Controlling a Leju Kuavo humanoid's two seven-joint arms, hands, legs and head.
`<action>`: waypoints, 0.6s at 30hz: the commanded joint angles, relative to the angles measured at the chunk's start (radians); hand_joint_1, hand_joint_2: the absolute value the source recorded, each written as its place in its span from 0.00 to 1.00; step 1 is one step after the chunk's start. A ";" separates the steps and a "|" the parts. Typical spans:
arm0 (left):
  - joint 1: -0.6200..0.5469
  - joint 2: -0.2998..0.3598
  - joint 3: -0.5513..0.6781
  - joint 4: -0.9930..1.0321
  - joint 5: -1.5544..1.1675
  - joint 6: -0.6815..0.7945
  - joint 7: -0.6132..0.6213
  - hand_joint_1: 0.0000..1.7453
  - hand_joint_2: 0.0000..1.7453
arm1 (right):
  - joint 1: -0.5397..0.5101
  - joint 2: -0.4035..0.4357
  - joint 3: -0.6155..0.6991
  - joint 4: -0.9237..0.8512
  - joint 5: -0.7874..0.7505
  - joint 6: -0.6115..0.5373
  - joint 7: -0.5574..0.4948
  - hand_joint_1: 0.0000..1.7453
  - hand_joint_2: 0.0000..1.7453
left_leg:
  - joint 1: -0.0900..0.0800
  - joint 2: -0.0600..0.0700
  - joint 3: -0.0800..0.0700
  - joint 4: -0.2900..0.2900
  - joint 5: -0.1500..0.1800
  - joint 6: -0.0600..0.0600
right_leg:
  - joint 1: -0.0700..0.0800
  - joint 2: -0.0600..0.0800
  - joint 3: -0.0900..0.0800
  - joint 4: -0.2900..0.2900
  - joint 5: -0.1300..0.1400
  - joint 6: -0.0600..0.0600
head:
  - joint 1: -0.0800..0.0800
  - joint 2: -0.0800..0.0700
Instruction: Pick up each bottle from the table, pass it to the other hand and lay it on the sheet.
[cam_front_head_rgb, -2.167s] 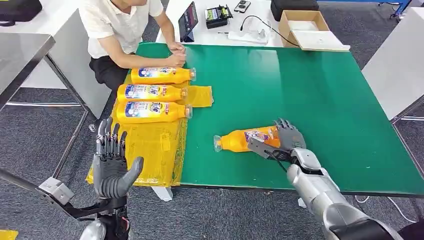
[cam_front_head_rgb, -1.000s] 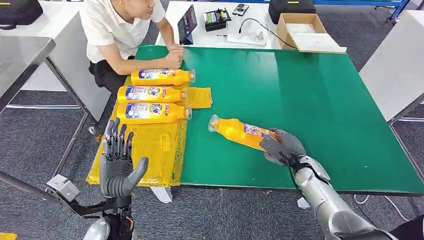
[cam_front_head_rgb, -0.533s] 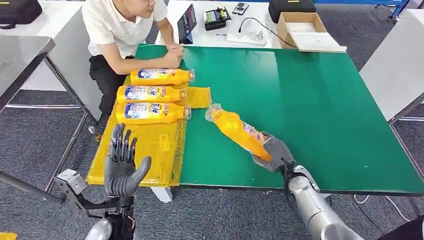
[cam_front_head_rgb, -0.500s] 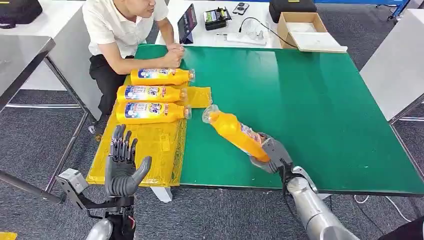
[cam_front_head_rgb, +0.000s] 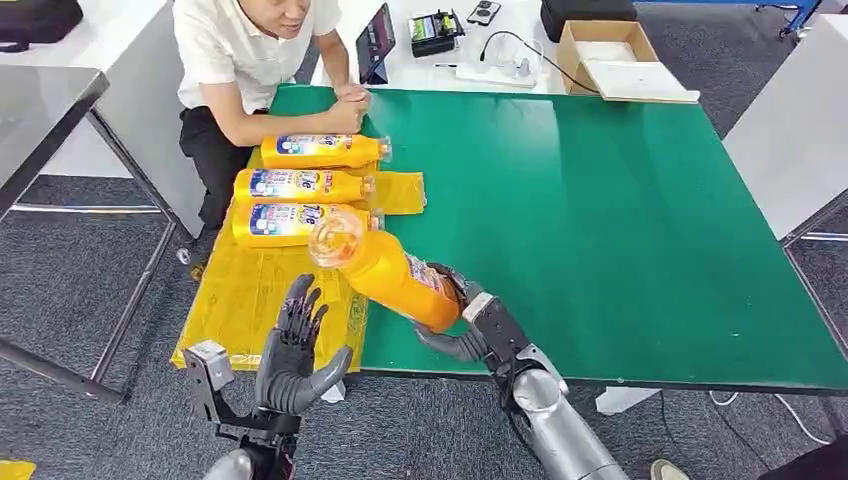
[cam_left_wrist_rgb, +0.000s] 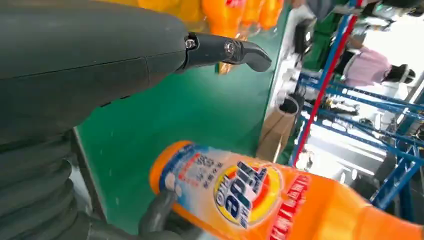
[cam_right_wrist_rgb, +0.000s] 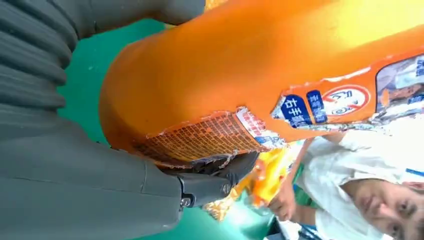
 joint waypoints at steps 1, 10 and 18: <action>-0.030 0.011 -0.066 0.046 -0.053 0.022 -0.005 0.00 1.00 | -0.013 -0.006 0.103 0.007 -0.004 0.014 0.007 1.00 1.00 | -0.001 0.001 0.003 -0.001 -0.001 0.001 | 0.000 -0.001 0.002 -0.001 -0.001 -0.002 | 0.000 0.000; -0.038 -0.005 -0.054 0.025 -0.050 0.039 -0.026 0.00 1.00 | -0.032 -0.001 0.159 0.076 0.011 0.014 0.015 1.00 1.00 | 0.000 0.002 0.004 -0.001 -0.001 0.002 | 0.001 -0.001 0.004 -0.001 -0.001 -0.002 | 0.000 0.000; -0.041 -0.008 -0.055 0.027 -0.050 0.038 -0.036 0.00 1.00 | -0.043 -0.008 0.188 0.102 0.020 0.010 0.020 1.00 1.00 | 0.000 0.001 0.003 -0.001 -0.001 0.002 | 0.000 -0.001 0.003 -0.001 -0.001 -0.002 | 0.000 0.000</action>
